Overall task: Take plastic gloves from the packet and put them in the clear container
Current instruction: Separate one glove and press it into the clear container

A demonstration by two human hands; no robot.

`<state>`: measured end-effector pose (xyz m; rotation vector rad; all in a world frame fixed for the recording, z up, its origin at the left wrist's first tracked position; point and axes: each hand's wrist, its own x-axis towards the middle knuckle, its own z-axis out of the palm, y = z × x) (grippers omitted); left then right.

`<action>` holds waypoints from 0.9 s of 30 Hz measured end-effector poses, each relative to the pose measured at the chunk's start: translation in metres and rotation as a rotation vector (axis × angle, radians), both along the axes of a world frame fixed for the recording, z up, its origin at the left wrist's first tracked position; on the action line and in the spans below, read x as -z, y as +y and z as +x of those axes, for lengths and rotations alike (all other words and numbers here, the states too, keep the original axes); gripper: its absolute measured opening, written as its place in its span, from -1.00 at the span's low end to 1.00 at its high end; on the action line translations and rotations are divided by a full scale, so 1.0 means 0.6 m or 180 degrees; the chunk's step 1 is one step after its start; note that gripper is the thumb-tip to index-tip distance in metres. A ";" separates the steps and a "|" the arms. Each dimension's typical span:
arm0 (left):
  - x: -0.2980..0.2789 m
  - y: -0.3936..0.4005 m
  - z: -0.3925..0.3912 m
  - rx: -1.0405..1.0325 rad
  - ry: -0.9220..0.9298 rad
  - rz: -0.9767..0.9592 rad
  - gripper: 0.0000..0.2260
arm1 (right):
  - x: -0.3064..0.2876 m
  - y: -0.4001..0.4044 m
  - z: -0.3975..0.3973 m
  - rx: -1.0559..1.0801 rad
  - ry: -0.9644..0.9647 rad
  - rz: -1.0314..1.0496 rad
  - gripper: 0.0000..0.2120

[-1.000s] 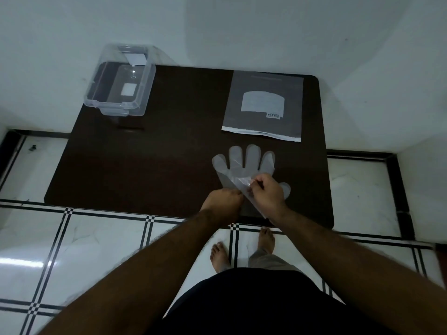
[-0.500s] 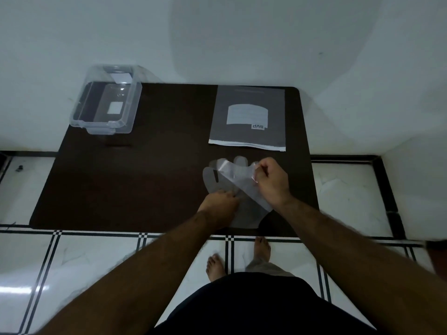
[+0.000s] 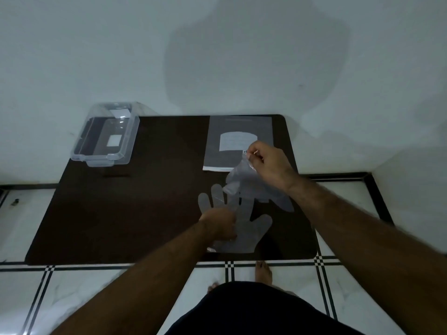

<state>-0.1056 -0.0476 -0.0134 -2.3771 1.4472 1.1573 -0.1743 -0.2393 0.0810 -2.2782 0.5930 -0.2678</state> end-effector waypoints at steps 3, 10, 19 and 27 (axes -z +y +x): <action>-0.029 -0.009 0.027 -0.0630 0.0008 -0.0497 -0.82 | -0.060 -0.021 0.018 -0.0265 -0.0029 -0.0188 -0.91; -0.193 -0.060 0.118 -0.2719 0.1799 -0.3167 -0.43 | -0.173 -0.047 0.056 -0.0875 -0.0010 -0.0282 -0.92; -0.289 -0.088 0.178 -0.1584 0.2455 -0.3035 -0.61 | -0.232 -0.047 0.077 -0.0718 -0.0450 0.0438 -0.93; -0.334 -0.067 0.204 -0.2088 0.2749 -0.3206 -0.88 | -0.212 -0.076 0.074 -0.0328 -0.0553 0.1386 -0.63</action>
